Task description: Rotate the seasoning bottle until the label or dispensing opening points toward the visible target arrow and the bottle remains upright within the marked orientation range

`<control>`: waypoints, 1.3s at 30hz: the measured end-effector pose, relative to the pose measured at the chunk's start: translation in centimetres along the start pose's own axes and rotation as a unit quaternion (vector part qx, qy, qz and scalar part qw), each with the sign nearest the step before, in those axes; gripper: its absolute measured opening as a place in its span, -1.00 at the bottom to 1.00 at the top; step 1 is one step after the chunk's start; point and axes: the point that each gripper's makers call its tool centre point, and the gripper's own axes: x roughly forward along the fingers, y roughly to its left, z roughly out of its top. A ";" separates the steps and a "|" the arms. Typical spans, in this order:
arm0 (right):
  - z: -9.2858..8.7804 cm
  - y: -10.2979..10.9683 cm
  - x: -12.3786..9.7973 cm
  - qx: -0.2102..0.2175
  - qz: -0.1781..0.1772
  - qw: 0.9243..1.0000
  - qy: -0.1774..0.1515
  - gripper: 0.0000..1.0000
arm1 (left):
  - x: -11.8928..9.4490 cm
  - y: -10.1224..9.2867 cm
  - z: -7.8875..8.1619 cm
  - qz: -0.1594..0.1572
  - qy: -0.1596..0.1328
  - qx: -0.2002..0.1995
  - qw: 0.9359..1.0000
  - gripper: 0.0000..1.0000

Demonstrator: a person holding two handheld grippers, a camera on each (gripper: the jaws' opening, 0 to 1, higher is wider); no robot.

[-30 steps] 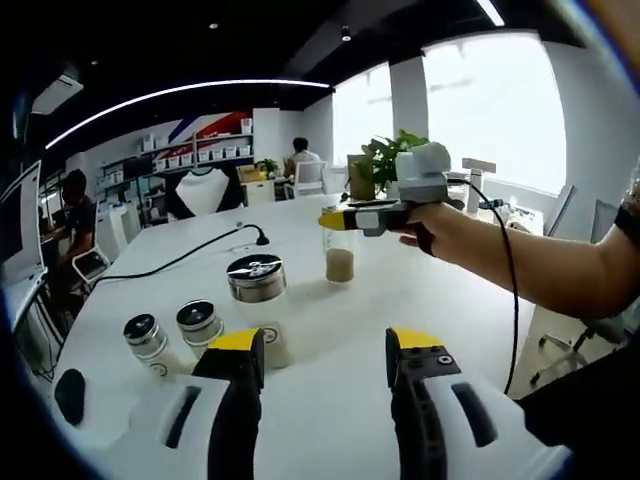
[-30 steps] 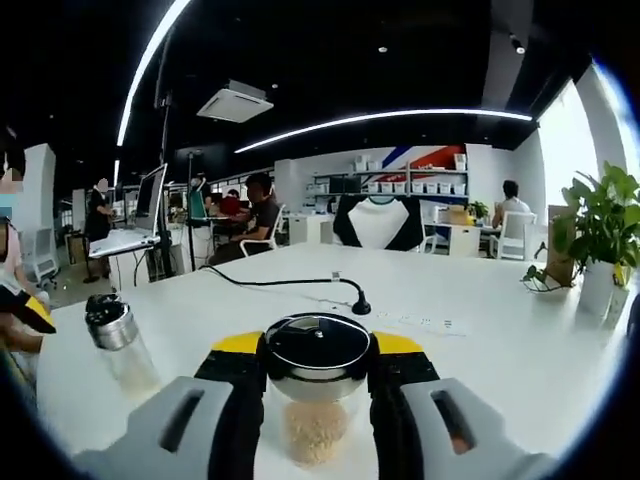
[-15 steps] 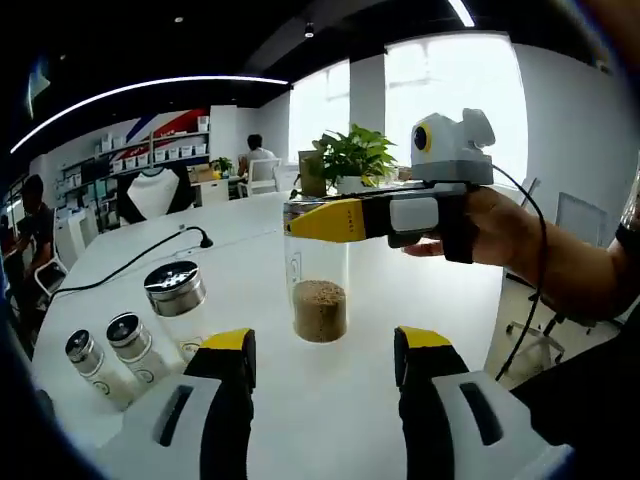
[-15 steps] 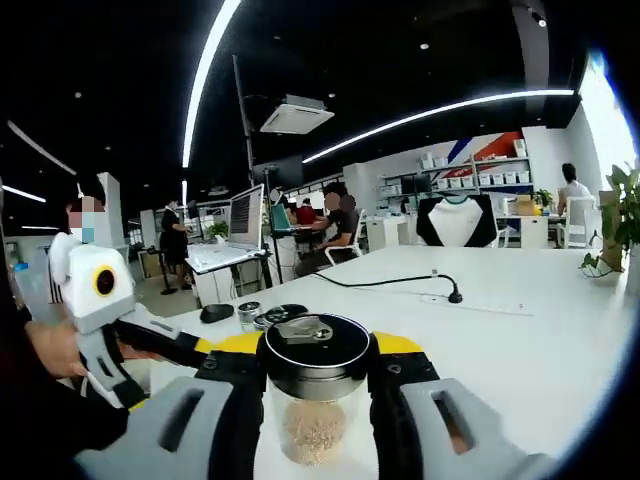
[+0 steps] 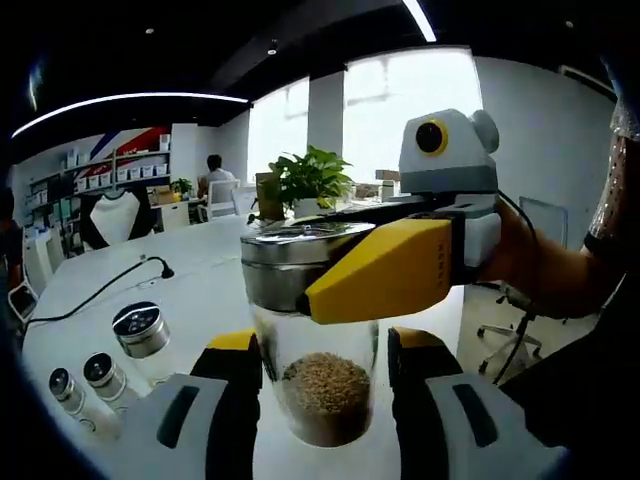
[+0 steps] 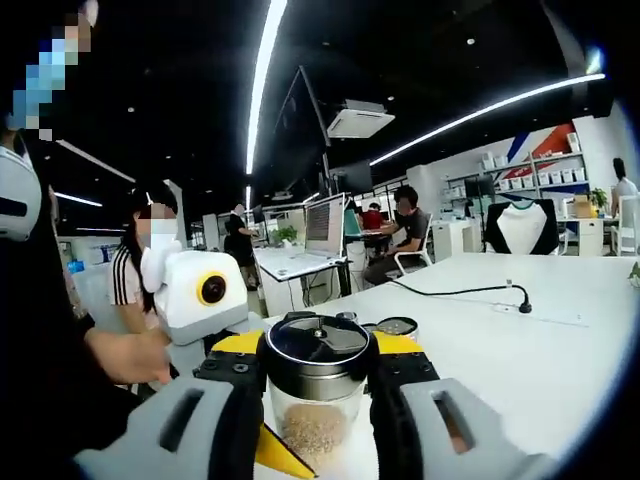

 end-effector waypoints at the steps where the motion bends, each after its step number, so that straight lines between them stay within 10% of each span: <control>1: 0.1 -0.1 0.0 0.000 0.000 1.000 -0.002 -0.26 | 0.0 -0.2 0.2 -0.010 -0.002 0.001 1.000 -0.08; 8: 1.7 -1.8 1.1 0.027 -0.073 0.995 -0.055 -0.24 | 0.0 3.1 1.4 0.123 0.000 0.016 0.992 -0.12; 15: 3.1 -2.2 2.2 -0.003 -0.134 0.988 -0.077 -0.21 | -0.5 3.8 2.4 0.180 -0.015 0.005 0.983 -0.11; 20: 3.0 -1.9 2.0 0.009 -0.096 0.993 -0.068 -0.23 | -1.4 3.6 2.4 0.170 -0.014 0.028 0.985 -0.12; 27: 3.4 0.5 0.9 -0.031 0.038 0.998 -0.043 -0.24 | -1.5 1.4 3.3 0.055 -0.040 0.025 0.997 -0.12; 33: 4.7 1.1 -0.4 -0.034 0.123 0.990 -0.052 -0.25 | -1.9 -0.6 4.8 -0.048 -0.075 -0.001 0.996 -0.13; 39: 4.9 1.2 -0.5 -0.050 0.136 0.988 -0.050 -0.24 | -1.7 -0.5 5.1 -0.025 -0.074 0.015 0.997 -0.14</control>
